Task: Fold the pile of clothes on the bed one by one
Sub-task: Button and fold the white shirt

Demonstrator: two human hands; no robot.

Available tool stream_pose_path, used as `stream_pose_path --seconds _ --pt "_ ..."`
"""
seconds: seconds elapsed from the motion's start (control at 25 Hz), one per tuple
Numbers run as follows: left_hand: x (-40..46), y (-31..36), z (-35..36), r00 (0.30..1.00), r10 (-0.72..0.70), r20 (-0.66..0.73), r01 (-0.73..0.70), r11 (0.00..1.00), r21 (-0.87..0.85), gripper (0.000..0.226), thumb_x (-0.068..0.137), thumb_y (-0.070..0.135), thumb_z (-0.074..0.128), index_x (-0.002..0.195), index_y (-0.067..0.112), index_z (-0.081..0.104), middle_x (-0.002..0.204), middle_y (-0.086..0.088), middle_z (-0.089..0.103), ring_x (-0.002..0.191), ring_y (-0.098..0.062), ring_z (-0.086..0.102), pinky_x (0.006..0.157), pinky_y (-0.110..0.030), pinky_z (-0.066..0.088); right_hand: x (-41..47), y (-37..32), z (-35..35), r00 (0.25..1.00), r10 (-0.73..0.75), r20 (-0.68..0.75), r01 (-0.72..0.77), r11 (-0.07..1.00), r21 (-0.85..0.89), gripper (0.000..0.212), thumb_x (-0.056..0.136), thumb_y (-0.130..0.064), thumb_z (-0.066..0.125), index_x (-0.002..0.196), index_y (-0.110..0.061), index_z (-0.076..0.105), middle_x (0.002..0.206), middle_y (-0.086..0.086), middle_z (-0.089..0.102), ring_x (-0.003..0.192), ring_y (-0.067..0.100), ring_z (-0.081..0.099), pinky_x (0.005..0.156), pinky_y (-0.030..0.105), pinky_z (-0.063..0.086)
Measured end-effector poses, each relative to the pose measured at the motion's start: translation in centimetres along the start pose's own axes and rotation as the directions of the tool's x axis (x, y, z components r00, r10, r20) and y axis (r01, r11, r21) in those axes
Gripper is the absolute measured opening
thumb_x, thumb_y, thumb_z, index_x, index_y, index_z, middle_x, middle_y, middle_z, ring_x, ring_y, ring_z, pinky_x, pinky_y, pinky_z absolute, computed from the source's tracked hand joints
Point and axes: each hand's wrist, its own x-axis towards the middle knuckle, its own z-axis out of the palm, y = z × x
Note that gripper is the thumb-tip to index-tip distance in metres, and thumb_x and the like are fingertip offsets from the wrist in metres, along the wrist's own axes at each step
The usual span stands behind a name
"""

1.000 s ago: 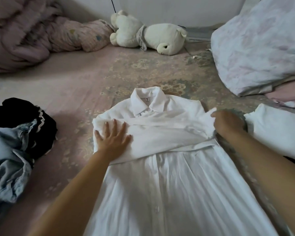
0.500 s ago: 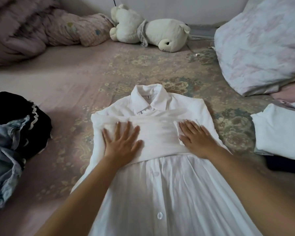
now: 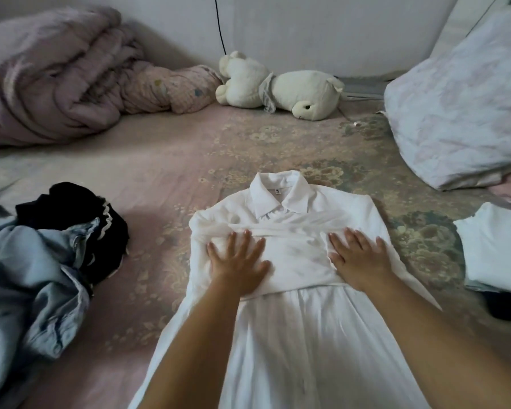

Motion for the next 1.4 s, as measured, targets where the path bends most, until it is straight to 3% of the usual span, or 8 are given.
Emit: stream_pose_path --seconds 0.32,0.52,0.68,0.92,1.04,1.16,1.28,1.4 --pt "-17.3 -0.9 4.3 0.993 0.074 -0.088 -0.083 0.991 -0.109 0.097 0.065 0.075 -0.027 0.150 0.032 -0.008 0.154 0.005 -0.019 0.144 -0.018 -0.016 0.111 -0.043 -0.019 -16.2 -0.8 2.1 1.000 0.026 0.014 -0.028 0.978 0.205 0.059 0.098 -0.053 0.004 0.150 -0.030 -0.012 0.158 0.000 -0.017 0.146 0.016 -0.015 0.116 0.048 -0.001" --pt "-29.4 -2.6 7.8 0.992 0.018 -0.125 -0.033 0.992 -0.123 0.058 0.092 0.051 0.026 0.145 0.028 0.032 0.147 0.002 0.040 0.132 -0.027 0.044 0.109 -0.044 0.006 -27.2 0.4 4.2 1.000 0.004 -0.001 -0.004 0.984 0.179 0.095 0.062 -0.062 -0.041 0.148 -0.032 -0.014 0.159 -0.006 -0.010 0.146 0.015 -0.009 0.116 0.043 -0.002" --pt "-35.6 -3.2 10.9 0.973 -0.004 -0.230 -0.027 0.991 -0.131 0.056 0.098 0.053 0.013 0.150 0.034 0.016 0.148 0.003 0.039 0.138 -0.022 0.028 0.111 -0.046 0.002 -33.9 1.8 5.2 0.997 0.033 0.068 -0.047 0.976 0.213 0.053 0.091 -0.056 -0.010 0.134 -0.034 -0.031 0.155 -0.012 -0.023 0.144 0.012 -0.019 0.116 0.049 -0.007" --pt "-35.2 -5.3 6.7 0.911 -0.226 -0.345 0.143 0.958 -0.248 0.048 0.087 0.035 0.039 0.115 0.006 0.065 0.115 -0.019 0.065 0.101 -0.039 0.063 0.082 -0.054 0.048 -36.9 0.5 3.1 0.998 -0.022 0.057 0.006 0.962 0.274 0.063 0.089 -0.064 -0.008 0.144 -0.036 -0.022 0.153 -0.013 -0.026 0.143 0.008 -0.020 0.114 0.052 -0.009" --pt "-34.2 -6.6 4.1 0.861 -0.503 -0.069 0.436 0.802 -0.407 0.054 0.091 0.034 0.054 0.131 -0.001 0.043 0.125 -0.022 0.051 0.113 -0.039 0.050 0.090 -0.046 0.041 -37.7 -3.3 3.3 0.968 -0.252 -0.012 0.247 0.936 0.252 0.078 0.066 -0.073 -0.033 0.137 -0.040 -0.030 0.147 -0.016 -0.030 0.136 0.004 -0.027 0.112 0.056 -0.006" --pt "-33.1 -7.7 3.3 0.856 -0.506 0.110 0.427 0.569 -0.703 0.044 0.085 0.016 0.065 0.122 -0.002 0.049 0.115 -0.022 0.056 0.103 -0.036 0.055 0.083 -0.038 0.043 -38.2 -4.2 4.4 0.957 -0.289 -0.018 0.286 0.935 0.211 0.088 0.069 -0.072 -0.031 0.145 -0.032 -0.017 0.155 -0.008 -0.015 0.142 0.010 -0.019 0.112 0.056 0.001" --pt "-32.6 -6.1 0.4 0.880 -0.435 0.192 0.322 0.248 -0.913 0.027 0.086 0.007 0.058 0.113 0.003 0.057 0.105 -0.018 0.063 0.086 -0.030 0.058 0.075 -0.034 0.046 -37.8 -2.8 3.0 0.975 -0.215 0.062 0.142 0.810 0.570 0.067 0.094 -0.060 0.011 0.151 -0.027 0.000 0.158 -0.008 -0.004 0.146 0.009 -0.003 0.118 0.035 0.004" --pt "-31.3 0.1 -3.4 0.944 -0.320 0.074 0.153 0.231 -0.961 0.017 0.092 0.007 0.050 0.108 0.008 0.054 0.093 -0.009 0.059 0.073 -0.017 0.053 0.060 -0.026 0.043 -37.3 0.1 0.6 0.996 -0.060 0.067 -0.032 0.460 0.887 0.053 0.101 -0.033 0.040 0.149 -0.019 0.025 0.156 -0.003 0.023 0.143 0.010 0.022 0.113 0.026 0.022"
